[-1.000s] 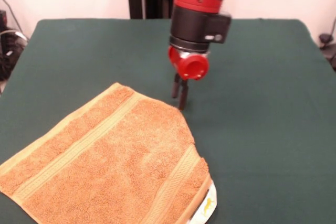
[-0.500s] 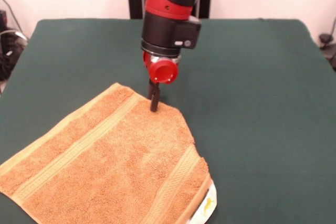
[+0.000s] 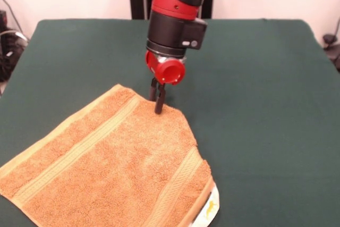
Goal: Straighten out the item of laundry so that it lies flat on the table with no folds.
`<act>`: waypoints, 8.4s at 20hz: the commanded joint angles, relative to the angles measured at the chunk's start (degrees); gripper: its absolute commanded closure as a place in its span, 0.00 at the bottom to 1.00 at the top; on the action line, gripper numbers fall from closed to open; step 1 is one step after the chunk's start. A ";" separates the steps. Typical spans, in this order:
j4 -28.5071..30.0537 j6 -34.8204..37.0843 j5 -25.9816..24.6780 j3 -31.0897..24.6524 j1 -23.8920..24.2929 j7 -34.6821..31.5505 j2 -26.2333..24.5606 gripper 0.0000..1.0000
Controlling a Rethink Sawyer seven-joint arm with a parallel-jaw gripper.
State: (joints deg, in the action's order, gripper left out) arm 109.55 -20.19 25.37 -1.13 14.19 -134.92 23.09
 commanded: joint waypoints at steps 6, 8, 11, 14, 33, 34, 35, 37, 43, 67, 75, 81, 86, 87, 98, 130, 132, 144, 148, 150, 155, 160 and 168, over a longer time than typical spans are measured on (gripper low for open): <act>-1.13 1.29 5.92 -8.24 -0.79 -17.42 -5.42 0.00; -0.91 -0.57 5.54 -8.02 -1.02 -18.14 -5.47 0.00; 0.12 1.81 8.24 -7.08 -2.37 -17.95 -4.28 0.00; 0.60 2.13 8.78 -8.16 -1.70 -18.84 -4.23 0.00; -5.40 -18.52 -9.50 -15.48 5.24 -29.14 -12.81 0.00; -5.45 -18.32 -9.53 -15.44 5.30 -29.02 -12.86 0.00; -5.42 -18.11 -9.43 -15.55 5.35 -29.07 -12.89 0.00; -5.29 -17.60 -9.03 -15.71 5.37 -29.07 -12.84 0.00; -5.34 -18.16 -9.56 -16.67 6.12 -29.27 -13.19 0.00; -15.13 -15.93 -8.08 -18.24 5.65 -24.66 -19.20 0.00; -16.31 -16.14 -8.05 -18.59 5.51 -24.34 -19.99 0.00; -20.08 -17.10 -9.16 -19.35 5.71 -23.96 -22.40 0.00; -22.66 -17.46 -9.79 -20.04 5.75 -23.41 -23.71 0.00; -22.71 -17.62 -9.51 -20.08 5.65 -23.34 -23.70 0.00; -24.13 -18.00 -8.81 -21.19 5.66 -22.51 -24.48 0.00; -24.34 -12.37 -10.76 -30.45 10.61 -25.19 -27.01 0.00; -24.19 -12.14 -10.99 -31.00 10.96 -25.45 -27.13 0.00; -23.58 -11.67 -11.71 -35.43 13.77 -28.81 -29.05 0.00; -23.07 -12.86 -11.66 -37.01 14.87 -30.52 -29.92 0.00; -22.99 -13.29 -11.45 -37.14 14.99 -30.18 -30.06 0.00; -22.58 -13.92 -11.25 -38.23 15.82 -28.93 -30.70 0.00; -22.15 -14.49 -10.40 -39.23 16.11 -27.69 -31.10 0.00; -21.14 -13.31 -8.51 -41.15 16.78 -24.98 -31.55 0.00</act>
State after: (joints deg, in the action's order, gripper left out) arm 116.34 -71.28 2.34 -22.70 37.02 -145.21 6.44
